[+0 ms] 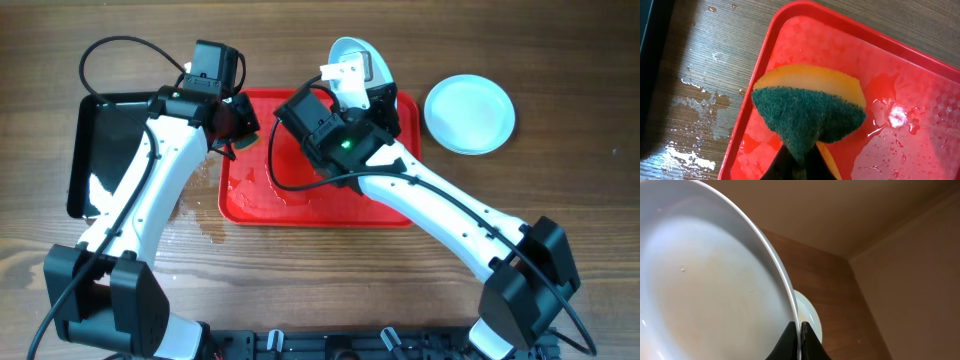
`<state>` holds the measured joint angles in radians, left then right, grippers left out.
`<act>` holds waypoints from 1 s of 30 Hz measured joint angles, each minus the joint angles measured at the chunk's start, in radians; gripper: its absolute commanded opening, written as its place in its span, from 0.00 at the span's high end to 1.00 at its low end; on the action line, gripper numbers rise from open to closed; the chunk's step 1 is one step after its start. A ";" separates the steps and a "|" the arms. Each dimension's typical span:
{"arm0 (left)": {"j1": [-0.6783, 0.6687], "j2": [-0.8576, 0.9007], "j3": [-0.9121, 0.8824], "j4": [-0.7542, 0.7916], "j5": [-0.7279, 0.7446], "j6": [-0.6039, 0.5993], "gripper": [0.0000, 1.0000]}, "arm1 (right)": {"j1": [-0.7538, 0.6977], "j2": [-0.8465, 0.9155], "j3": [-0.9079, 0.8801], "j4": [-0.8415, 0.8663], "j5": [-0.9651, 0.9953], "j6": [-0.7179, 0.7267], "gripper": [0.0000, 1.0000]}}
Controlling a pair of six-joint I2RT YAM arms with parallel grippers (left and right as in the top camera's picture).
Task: Clean dirty plates on tray and stack at the side
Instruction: 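Lift the plate with the right gripper and stack it on the side plates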
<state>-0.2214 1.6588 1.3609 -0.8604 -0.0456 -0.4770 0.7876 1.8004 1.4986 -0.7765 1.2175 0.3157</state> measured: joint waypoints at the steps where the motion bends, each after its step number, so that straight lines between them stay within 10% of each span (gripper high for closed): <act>1: 0.000 0.000 0.000 0.000 0.000 0.000 0.96 | 0.000 0.000 0.000 0.000 0.001 0.000 0.96; 19: 0.000 0.000 0.000 -0.002 0.000 0.000 0.96 | -0.044 0.000 0.000 -0.002 -0.276 0.110 0.96; 30: 0.000 0.000 0.000 -0.010 0.001 0.000 0.96 | -0.580 -0.019 0.000 -0.049 -0.832 0.288 0.96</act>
<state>-0.2214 1.6588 1.3605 -0.8700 -0.0448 -0.4770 0.2073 1.7813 1.4986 -0.8253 0.3851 0.6041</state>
